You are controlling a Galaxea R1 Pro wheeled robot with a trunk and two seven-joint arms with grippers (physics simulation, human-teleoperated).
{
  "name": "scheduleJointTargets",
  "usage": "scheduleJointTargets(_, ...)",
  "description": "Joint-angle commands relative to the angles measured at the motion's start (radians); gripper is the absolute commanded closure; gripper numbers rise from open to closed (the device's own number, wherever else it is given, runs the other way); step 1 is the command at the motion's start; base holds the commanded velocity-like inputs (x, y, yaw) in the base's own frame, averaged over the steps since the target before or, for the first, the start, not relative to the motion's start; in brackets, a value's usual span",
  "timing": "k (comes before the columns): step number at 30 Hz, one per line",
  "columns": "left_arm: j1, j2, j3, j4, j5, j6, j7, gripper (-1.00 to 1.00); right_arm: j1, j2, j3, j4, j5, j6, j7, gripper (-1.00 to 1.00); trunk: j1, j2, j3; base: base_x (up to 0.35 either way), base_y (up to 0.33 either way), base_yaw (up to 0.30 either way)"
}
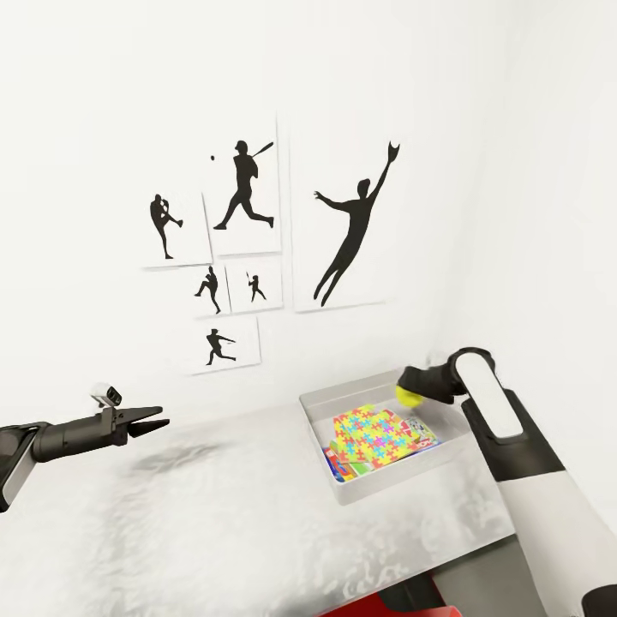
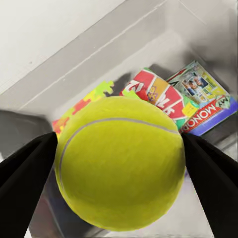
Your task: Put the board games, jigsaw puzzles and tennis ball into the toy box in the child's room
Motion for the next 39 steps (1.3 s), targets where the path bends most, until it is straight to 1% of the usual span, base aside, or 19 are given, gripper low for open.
scheduleJointTargets(1, -0.001, 0.0, 0.0, 0.0, 0.0, 0.011, -0.004, -1.0, -0.002, -0.001, 0.005, 0.016, 0.001, 0.003, -0.016, 1.0, 0.001, -0.003, -0.002, 0.0, 0.0, 0.0)
scheduleJointTargets(4, -0.001, 0.0, -0.001, 0.0, -0.001, 0.011, -0.004, -1.0, -0.002, -0.001, 0.009, 0.042, 0.014, 0.003, -0.023, 1.0, 0.001, -0.003, -0.002, 0.0, 0.0, 0.0)
scheduleJointTargets(11, -0.001, -0.001, -0.001, 0.0, -0.001, 0.011, -0.004, -1.0, -0.002, -0.001, 0.012, 0.064, 0.02, 0.003, -0.026, 1.0, 0.001, -0.003, -0.002, 0.0, 0.0, 0.0)
scheduleJointTargets(18, -0.001, 0.0, -0.001, 0.0, -0.001, 0.01, -0.004, -1.0, -0.003, -0.002, 0.01, 0.147, 0.022, -0.005, -0.026, 1.0, 0.001, -0.003, -0.002, 0.0, 0.0, 0.0)
scheduleJointTargets(26, -0.001, 0.0, -0.001, 0.0, -0.001, 0.011, -0.004, -1.0, -0.002, -0.001, 0.014, 0.156, 0.022, -0.006, -0.023, 1.0, 0.001, -0.003, -0.002, 0.0, 0.0, 0.0)
scheduleJointTargets(28, -0.001, 0.0, -0.001, 0.0, -0.001, 0.01, -0.004, -1.0, -0.002, 0.0, 0.023, 0.154, 0.022, -0.006, -0.023, 1.0, 0.001, -0.003, -0.002, 0.0, 0.0, 0.0)
scheduleJointTargets(32, -0.001, 0.0, -0.001, 0.0, -0.001, 0.01, -0.004, -1.0, -0.002, 0.002, 0.063, 0.143, 0.021, -0.006, -0.023, 1.0, 0.001, -0.003, -0.002, 0.0, 0.0, 0.0)
scheduleJointTargets(33, -0.001, 0.0, -0.001, 0.0, -0.001, 0.01, -0.004, -1.0, -0.002, 0.006, 0.071, 0.142, 0.021, -0.006, -0.022, 1.0, 0.001, -0.003, -0.002, 0.0, 0.0, 0.0)
scheduleJointTargets(34, -0.001, 0.0, -0.001, 0.0, -0.001, 0.01, -0.004, -1.0, -0.002, 0.022, 0.079, 0.14, 0.021, -0.005, -0.02, 1.0, 0.001, -0.003, -0.002, 0.0, 0.0, 0.0)
scheduleJointTargets(37, -0.001, 0.0, -0.001, 0.0, -0.001, 0.01, -0.004, -1.0, -0.002, 0.048, 0.086, 0.13, 0.02, 0.001, -0.019, 1.0, 0.001, -0.003, -0.002, 0.0, 0.0, 0.0)
scheduleJointTargets(39, -0.001, 0.0, -0.001, 0.0, -0.001, 0.01, -0.004, -1.0, -0.002, 0.058, 0.088, 0.1, 0.018, 0.003, -0.018, 1.0, 0.001, -0.003, -0.002, 0.0, 0.0, 0.0)
